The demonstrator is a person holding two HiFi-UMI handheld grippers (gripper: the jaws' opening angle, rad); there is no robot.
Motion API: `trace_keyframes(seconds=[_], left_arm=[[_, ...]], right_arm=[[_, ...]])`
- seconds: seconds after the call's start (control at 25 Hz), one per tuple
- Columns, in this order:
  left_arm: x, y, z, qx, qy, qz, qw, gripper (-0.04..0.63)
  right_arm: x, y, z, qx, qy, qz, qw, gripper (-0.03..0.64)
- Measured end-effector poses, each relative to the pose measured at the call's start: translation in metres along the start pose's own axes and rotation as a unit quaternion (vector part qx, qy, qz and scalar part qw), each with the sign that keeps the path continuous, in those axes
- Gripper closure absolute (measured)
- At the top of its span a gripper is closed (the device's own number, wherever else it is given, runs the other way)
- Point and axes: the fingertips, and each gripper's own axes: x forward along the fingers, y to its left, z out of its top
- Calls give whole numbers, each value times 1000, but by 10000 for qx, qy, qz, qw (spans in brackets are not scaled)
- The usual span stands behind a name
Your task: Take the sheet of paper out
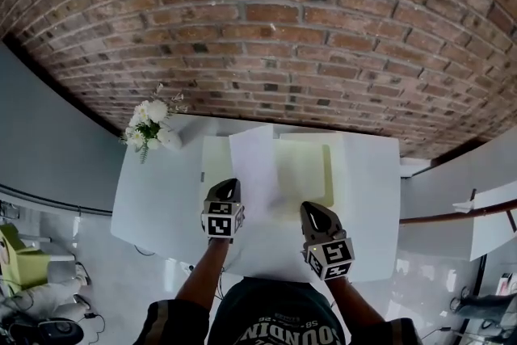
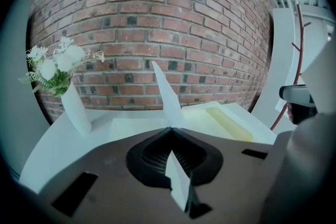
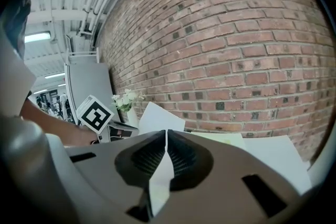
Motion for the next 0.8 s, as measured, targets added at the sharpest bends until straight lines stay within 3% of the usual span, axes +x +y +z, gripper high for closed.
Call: trace_keyframes(seconds=[0.4,0.8], left_arm=[[-39,-10,53,-22,-713,30,9974,584],[-85,-22,115,134,-1526,-18,9882,584]], right_arm=[[3,3,31,-525,-249,88,9983,546],[1,-23,73,-809,-590,-256,9946,546]])
